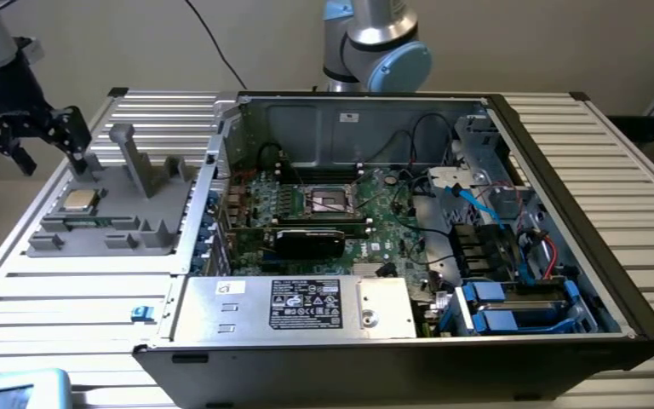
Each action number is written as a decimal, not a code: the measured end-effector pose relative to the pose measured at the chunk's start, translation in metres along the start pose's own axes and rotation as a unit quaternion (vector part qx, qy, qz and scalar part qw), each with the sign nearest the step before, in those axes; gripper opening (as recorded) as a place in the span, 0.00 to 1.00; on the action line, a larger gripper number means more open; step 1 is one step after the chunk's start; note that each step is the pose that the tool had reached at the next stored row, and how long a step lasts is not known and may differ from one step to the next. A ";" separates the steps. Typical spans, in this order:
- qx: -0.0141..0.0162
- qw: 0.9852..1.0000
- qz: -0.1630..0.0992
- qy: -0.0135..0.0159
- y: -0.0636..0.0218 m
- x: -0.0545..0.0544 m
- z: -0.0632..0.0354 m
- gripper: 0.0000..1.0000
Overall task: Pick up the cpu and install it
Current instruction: 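Pick up the cpu and move it towards the insertion slot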
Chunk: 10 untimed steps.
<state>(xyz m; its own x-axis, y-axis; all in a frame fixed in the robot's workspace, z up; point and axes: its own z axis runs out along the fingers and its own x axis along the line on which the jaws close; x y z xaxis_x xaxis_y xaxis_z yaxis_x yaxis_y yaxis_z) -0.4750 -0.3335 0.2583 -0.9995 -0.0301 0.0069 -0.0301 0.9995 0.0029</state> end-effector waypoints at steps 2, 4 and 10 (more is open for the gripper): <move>0.000 1.000 0.000 0.000 -0.0001 0.000 0.0037 0.80; 0.000 1.000 0.000 0.000 -0.0001 0.000 0.0072 0.80; 0.000 1.000 0.000 0.000 -0.0002 0.000 0.0182 0.80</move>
<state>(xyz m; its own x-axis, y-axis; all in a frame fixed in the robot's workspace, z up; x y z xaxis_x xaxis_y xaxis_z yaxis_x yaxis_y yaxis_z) -0.4746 -0.3336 0.2402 -0.9995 -0.0303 0.0069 -0.0303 0.9995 0.0029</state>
